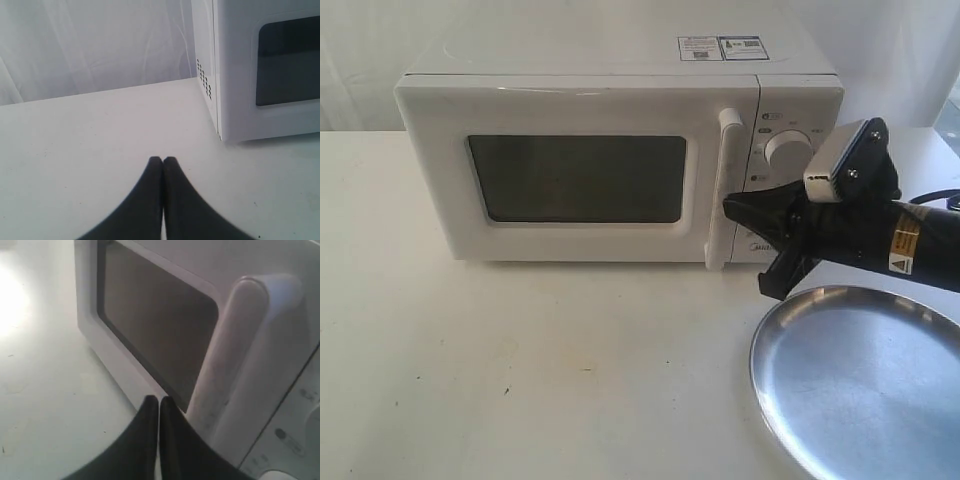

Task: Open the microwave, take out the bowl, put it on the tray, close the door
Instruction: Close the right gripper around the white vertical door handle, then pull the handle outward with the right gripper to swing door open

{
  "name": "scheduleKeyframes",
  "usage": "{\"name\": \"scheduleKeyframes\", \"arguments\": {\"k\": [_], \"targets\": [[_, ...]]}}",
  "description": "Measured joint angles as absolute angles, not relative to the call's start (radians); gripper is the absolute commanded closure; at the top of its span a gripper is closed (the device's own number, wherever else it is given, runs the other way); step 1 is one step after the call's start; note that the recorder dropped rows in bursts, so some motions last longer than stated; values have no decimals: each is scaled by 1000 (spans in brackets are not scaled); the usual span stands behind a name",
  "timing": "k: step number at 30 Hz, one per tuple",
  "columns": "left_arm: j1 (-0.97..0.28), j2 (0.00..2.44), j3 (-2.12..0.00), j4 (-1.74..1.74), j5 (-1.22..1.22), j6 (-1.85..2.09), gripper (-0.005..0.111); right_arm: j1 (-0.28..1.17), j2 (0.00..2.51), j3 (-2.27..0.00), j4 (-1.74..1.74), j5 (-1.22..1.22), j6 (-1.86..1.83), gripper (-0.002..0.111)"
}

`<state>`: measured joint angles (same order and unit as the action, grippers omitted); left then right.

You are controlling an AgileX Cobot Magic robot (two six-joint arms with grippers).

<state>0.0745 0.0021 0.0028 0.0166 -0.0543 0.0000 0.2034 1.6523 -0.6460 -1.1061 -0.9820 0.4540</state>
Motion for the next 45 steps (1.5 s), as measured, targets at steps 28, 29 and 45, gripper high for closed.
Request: {"name": "scheduleKeyframes", "arguments": {"k": [28,29,45], "targets": [[75,2,3,17,-54,0,107,213,1813,-776,-1016,-1038,483,63],[75,2,3,17,-54,0,107,220,1821,-782,-1021,-1043,488,66],[75,2,3,17,-54,0,107,231,1829,-791,-1069,-1060,511,108]]}}
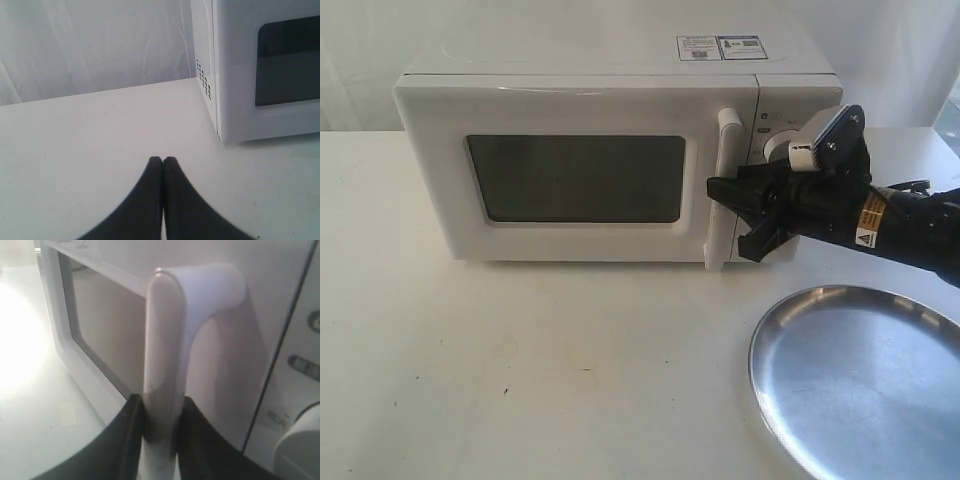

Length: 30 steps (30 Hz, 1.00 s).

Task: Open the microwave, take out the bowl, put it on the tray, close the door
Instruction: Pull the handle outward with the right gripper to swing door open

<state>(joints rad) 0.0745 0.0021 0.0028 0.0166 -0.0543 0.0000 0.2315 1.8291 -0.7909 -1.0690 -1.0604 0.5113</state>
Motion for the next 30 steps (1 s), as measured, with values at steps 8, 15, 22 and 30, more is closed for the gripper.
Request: {"name": "scheduleKeyframes", "arguments": {"k": [8,15,22,30], "targets": [[75,2,3,17,-54,0,107,215,1812,-786,-1248,-1120,582,108],[75,2,3,17,-54,0,107,233,1777,-769,-1457,-1213,610,108],[75,2,3,17,-54,0,107,246,1680,-713,-1461,-1142,643,108],[75,2,3,17,-54,0,107,257,1500,-660,-1545,-1012,873,84]]}}
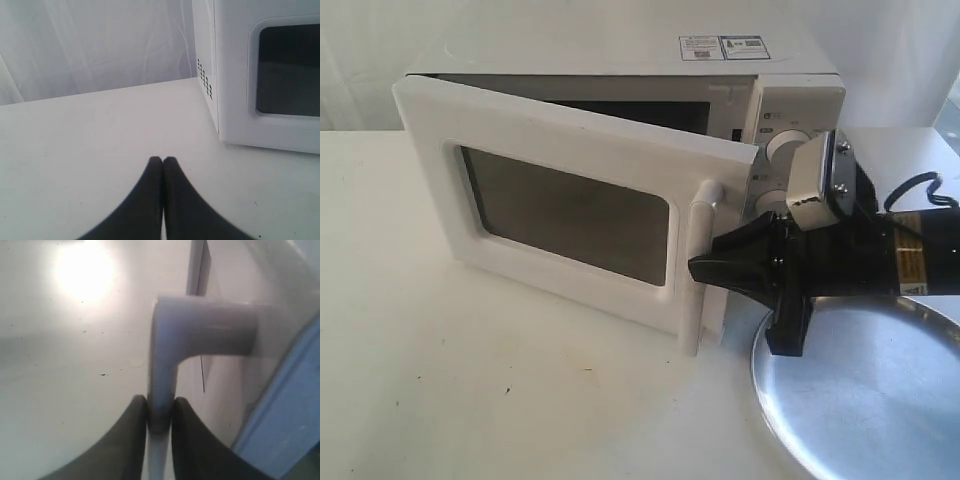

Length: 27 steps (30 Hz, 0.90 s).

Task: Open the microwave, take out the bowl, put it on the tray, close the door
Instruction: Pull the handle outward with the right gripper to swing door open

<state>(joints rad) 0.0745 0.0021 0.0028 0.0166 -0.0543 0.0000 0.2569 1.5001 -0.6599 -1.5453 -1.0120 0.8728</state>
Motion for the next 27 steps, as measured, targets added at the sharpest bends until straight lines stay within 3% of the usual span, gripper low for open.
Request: {"name": "scheduleKeyframes", "arguments": {"k": [2,5,9,11,17,27], "targets": [[75,2,3,17,-54,0,107,250,1441,-649,-1585,-1048,932,75],[75,2,3,17,-54,0,107,243,1347,-635,-1588,-1114,1017,76],[75,2,3,17,-54,0,107,243,1246,-605,-1613,-1192,1061,92],[75,2,3,17,-54,0,107,243,1198,-593,-1619,-1197,1064,108],[75,2,3,17,-54,0,107,258,1080,-560,-1577,-1206,979,108],[75,2,3,17,-54,0,107,316,1109,-553,-1134,-737,913,108]]}}
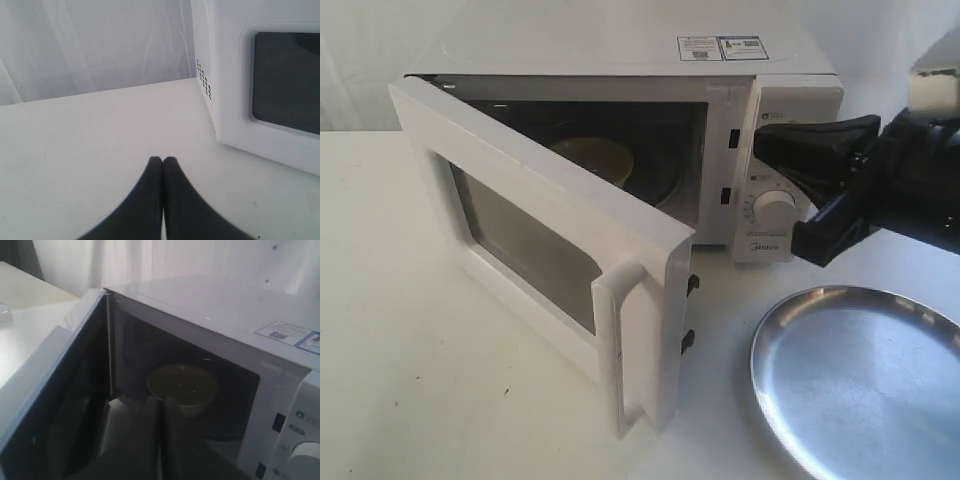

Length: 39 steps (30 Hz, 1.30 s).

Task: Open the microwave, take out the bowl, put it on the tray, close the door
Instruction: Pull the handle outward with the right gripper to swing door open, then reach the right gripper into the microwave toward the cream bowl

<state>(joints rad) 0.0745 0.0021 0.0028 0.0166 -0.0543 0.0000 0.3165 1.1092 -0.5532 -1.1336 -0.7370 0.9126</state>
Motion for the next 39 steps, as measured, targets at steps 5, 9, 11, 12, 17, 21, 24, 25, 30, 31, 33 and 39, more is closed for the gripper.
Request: {"name": "scheduleKeyframes", "arguments": {"k": [5,9,11,12,17,21,24,25,30,31,33,39], "targets": [[75,2,3,17,-54,0,107,377,1196,-552,-1062,-730,868,108],[75,2,3,17,-54,0,107,450,1294,-551,-1132,-852,864,108],[75,2,3,17,-54,0,107,487,1328,-548,-1165,-899,860,108],[75,2,3,17,-54,0,107,510,1343,-548,-1175,-907,852,108],[75,2,3,17,-54,0,107,573,1359,-548,-1242,-959,836,108],[75,2,3,17,-54,0,107,615,1359,-548,-1282,-1035,805,108],[75,2,3,17,-54,0,107,634,1359,-548,-1263,-997,774,108],[75,2,3,17,-54,0,107,640,1364,-548,-1242,-975,772,108],[75,2,3,17,-54,0,107,676,1425,-580,-1162,-868,726,108],[75,2,3,17,-54,0,107,685,1439,-596,-1145,-846,712,108],[75,2,3,17,-54,0,107,708,1481,-634,-1074,-792,666,108],[75,2,3,17,-54,0,107,743,1611,-776,-867,-587,493,108]]}}
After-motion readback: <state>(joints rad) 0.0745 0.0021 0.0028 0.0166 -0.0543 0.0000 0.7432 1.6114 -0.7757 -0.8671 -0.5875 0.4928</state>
